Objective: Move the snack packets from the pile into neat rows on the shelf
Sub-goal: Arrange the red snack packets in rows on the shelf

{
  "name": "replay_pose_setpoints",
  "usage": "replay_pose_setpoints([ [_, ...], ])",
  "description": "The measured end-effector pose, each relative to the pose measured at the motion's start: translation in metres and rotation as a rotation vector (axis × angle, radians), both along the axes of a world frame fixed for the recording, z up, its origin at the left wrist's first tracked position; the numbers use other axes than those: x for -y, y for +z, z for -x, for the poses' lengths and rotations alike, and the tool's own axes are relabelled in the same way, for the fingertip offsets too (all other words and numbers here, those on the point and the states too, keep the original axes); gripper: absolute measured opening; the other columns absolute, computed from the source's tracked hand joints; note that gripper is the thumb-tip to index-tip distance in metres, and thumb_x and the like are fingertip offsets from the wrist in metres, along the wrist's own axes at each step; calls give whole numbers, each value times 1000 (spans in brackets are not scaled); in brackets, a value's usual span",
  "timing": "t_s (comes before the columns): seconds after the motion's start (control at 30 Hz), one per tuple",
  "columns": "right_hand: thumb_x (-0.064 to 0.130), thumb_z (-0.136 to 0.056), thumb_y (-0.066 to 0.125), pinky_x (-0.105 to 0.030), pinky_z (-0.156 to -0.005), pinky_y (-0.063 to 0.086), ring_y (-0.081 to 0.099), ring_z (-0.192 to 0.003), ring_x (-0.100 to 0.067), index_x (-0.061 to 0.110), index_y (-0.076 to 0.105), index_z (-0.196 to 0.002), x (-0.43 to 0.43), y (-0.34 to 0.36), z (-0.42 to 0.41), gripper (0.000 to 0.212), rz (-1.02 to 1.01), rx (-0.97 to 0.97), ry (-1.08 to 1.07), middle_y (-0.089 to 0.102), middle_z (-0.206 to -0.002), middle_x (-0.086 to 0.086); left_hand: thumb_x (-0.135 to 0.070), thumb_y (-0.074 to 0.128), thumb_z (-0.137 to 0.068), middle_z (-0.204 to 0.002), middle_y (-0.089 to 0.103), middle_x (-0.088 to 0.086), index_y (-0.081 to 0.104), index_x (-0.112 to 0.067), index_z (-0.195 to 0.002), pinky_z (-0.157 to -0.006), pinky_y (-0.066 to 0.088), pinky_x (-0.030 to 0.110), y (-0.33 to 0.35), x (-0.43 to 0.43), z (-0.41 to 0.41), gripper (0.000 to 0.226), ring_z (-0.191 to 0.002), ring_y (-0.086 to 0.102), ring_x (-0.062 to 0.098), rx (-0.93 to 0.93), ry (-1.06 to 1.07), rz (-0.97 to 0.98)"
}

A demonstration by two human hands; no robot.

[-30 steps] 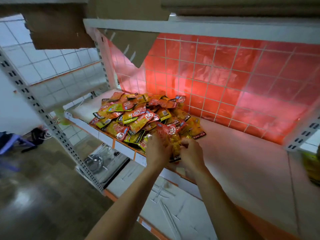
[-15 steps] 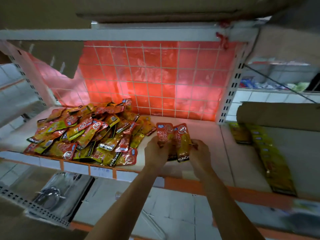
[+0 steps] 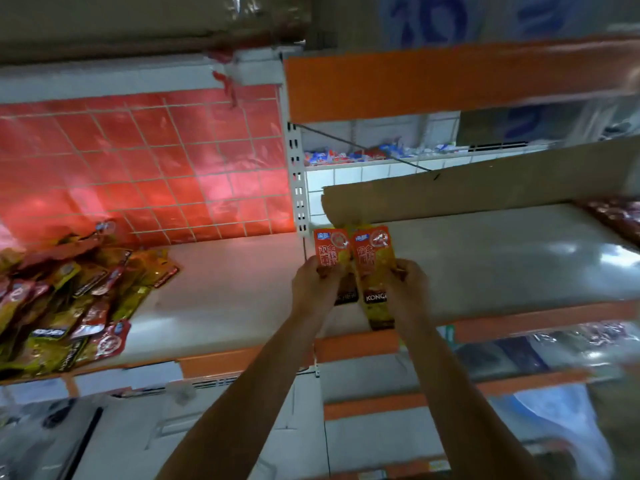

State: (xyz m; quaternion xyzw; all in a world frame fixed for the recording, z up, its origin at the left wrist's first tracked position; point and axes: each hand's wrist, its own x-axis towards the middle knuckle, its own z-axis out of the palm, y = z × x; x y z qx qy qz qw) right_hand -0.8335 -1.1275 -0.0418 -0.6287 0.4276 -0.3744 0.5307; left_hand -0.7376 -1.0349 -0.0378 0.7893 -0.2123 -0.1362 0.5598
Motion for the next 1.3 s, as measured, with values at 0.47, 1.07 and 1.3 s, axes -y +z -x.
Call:
replay_pose_setpoints([
  [0.47, 12, -85, 63, -28, -70, 44, 62, -82, -18, 11, 64, -106, 129, -6, 212, 22, -11, -79, -294, 65, -88, -2, -35, 55, -94, -91, 68, -1, 63, -20, -96, -68, 47, 29, -14, 170, 178, 17, -81, 63, 15, -25, -344, -23],
  [1.07, 11, -82, 63, -27, -62, 54, 65, -69, -12, 18, 62, -96, 316, -14, 305, 15, -40, -3, -585, 68, -85, 1, -28, 70, -82, -90, 70, 2, 65, -20, -86, -81, 58, 43, -9, 394, 263, 11, -86, 68, 20, -177, -607, -53],
  [1.3, 10, -83, 63, -42, -76, 57, 68, -79, -22, 11, 62, -110, 378, -16, 323, 27, -90, -6, -612, 68, -97, -7, -47, 56, -67, -86, 72, 7, 68, -20, -68, -80, 57, 51, -31, 468, 278, 29, -87, 69, 28, -285, -608, -51],
])
